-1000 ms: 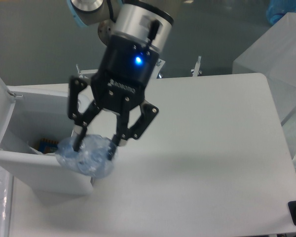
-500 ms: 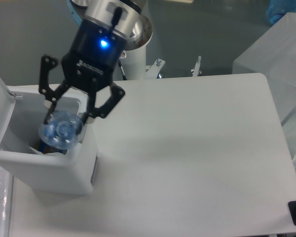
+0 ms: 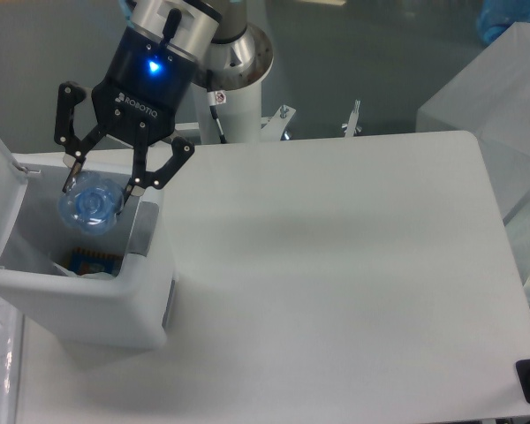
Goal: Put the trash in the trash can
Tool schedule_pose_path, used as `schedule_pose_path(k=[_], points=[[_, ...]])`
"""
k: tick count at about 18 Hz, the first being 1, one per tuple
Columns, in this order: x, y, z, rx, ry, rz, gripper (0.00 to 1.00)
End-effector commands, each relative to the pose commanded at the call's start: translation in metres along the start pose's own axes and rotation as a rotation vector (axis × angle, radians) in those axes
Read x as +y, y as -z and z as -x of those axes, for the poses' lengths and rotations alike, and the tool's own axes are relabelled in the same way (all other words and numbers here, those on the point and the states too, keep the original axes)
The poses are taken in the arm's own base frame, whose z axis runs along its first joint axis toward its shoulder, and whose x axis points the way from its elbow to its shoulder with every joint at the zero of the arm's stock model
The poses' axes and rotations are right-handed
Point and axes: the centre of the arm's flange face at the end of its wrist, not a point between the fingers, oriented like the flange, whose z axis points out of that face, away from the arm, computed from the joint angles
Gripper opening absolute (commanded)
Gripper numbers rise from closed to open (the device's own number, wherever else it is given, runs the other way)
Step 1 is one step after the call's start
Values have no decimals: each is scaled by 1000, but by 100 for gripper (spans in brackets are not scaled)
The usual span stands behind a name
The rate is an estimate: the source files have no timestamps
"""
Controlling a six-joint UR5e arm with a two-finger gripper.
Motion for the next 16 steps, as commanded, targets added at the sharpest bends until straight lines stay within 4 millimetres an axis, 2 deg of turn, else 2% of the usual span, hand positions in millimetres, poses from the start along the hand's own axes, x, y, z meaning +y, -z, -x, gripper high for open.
schedule_pose_path(k=[4,8,10,13,16], points=[[8,-7,4,4,-16,13,100],[-1,-1,15,-16,-27,-14,100],[-7,2,40,-42,-28,-30,100],[-9,18,87,-96,-5,-52,100],[3,32,133,-146,-28,-49,100]])
